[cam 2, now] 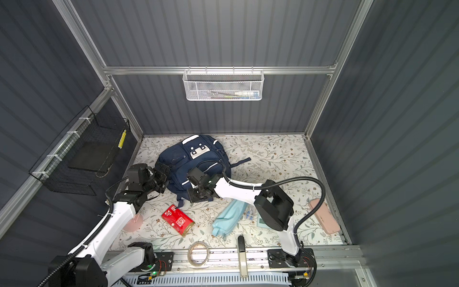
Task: Pack books, pencil case, and school supplies into a backpack
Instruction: Zip the student bag at the top-center of the table.
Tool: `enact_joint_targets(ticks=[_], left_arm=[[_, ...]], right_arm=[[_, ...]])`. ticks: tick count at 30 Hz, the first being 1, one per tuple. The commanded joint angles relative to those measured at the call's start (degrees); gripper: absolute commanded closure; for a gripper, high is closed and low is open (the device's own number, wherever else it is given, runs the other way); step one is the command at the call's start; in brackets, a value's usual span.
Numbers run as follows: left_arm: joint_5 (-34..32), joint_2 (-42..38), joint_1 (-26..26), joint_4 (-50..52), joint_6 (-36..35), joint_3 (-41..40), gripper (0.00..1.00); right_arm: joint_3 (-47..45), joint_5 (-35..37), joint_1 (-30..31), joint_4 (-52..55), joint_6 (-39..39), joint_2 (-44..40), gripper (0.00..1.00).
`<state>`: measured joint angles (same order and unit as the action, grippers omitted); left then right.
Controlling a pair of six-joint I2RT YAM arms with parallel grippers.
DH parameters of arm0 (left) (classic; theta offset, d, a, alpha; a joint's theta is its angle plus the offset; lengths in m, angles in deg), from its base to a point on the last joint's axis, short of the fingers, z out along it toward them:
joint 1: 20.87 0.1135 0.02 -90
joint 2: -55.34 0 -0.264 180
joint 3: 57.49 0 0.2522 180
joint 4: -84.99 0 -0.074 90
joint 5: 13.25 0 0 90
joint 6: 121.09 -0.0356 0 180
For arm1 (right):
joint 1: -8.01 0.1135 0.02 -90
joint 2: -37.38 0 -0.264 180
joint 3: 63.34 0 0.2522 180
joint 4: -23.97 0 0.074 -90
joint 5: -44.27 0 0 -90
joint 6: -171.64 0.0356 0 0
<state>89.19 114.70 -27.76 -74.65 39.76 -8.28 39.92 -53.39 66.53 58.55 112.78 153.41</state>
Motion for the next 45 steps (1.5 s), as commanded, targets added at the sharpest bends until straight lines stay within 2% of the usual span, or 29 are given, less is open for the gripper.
enact_joint_targets(ticks=[1,6,8,9,11,14,16,19,21,23,27,30,34,37,41,45], left_arm=[[3.2,-0.3,-2.2,0.2,8.5,-4.9,0.02],[-5.0,-0.5,-10.8,-1.1,13.0,-6.8,0.10],[-6.1,1.9,-11.0,-3.1,13.4,-7.2,0.11],[-6.3,3.1,-11.0,-4.7,13.1,-7.2,0.15],[-5.6,6.8,-11.0,-6.7,12.8,-6.6,0.37],[-4.4,9.5,-11.0,-8.6,13.2,-6.3,0.58],[-5.6,8.8,-11.0,-7.3,12.9,-6.5,0.58],[-8.2,6.7,-11.0,-5.4,11.8,-7.1,0.51],[-9.1,6.7,-10.9,-5.9,11.6,-7.4,0.68],[-7.9,7.8,-10.9,-6.8,11.6,-7.3,0.98],[-7.8,7.1,-10.9,-6.0,10.3,-6.7,1.00],[-8.2,5.1,-10.5,-4.5,9.0,-6.3,1.00],[-2.6,5.6,-7.9,-2.3,5.8,-4.0,1.00],[-2.0,4.0,-6.9,-0.4,4.7,-3.1,1.00],[-1.7,1.0,-5.5,2.2,3.4,-2.7,1.00],[0.3,0.4,-3.3,2.8,2.5,-3.0,1.00]], right_arm=[[3.5,-1.2,-0.5,-4.1,1.5,0.4,1.00],[1.1,-1.7,0.0,-6.7,2.0,-0.9,1.00],[-0.2,-1.7,0.9,-8.1,0.8,-1.7,1.00],[-0.4,-1.6,1.3,-8.0,0.4,-1.7,1.00],[-0.9,-1.3,2.2,-7.6,-0.6,-2.1,1.00],[-2.9,0.6,2.5,-7.0,0.1,-3.4,1.00],[-5.1,2.3,2.1,-7.0,0.4,-5.0,1.00],[-7.3,3.4,2.0,-6.5,-0.5,-7.1,1.00],[-6.5,3.5,2.3,-4.5,-2.7,-7.2,1.00],[-5.6,5.8,2.4,-1.0,-4.4,-7.1,1.00],[-9.0,5.2,-0.3,0.4,-5.2,-9.5,1.00],[-13.0,3.2,-4.6,0.9,-5.6,-12.5,1.00],[-15.2,3.1,-10.2,4.6,-8.2,-15.6,1.00],[-17.3,1.8,-14.2,5.0,-10.1,-17.4,1.00],[-17.9,1.5,-20.1,6.0,-13.1,-16.6,1.00],[-14.7,3.7,-24.4,7.6,-16.3,-13.9,1.00]])
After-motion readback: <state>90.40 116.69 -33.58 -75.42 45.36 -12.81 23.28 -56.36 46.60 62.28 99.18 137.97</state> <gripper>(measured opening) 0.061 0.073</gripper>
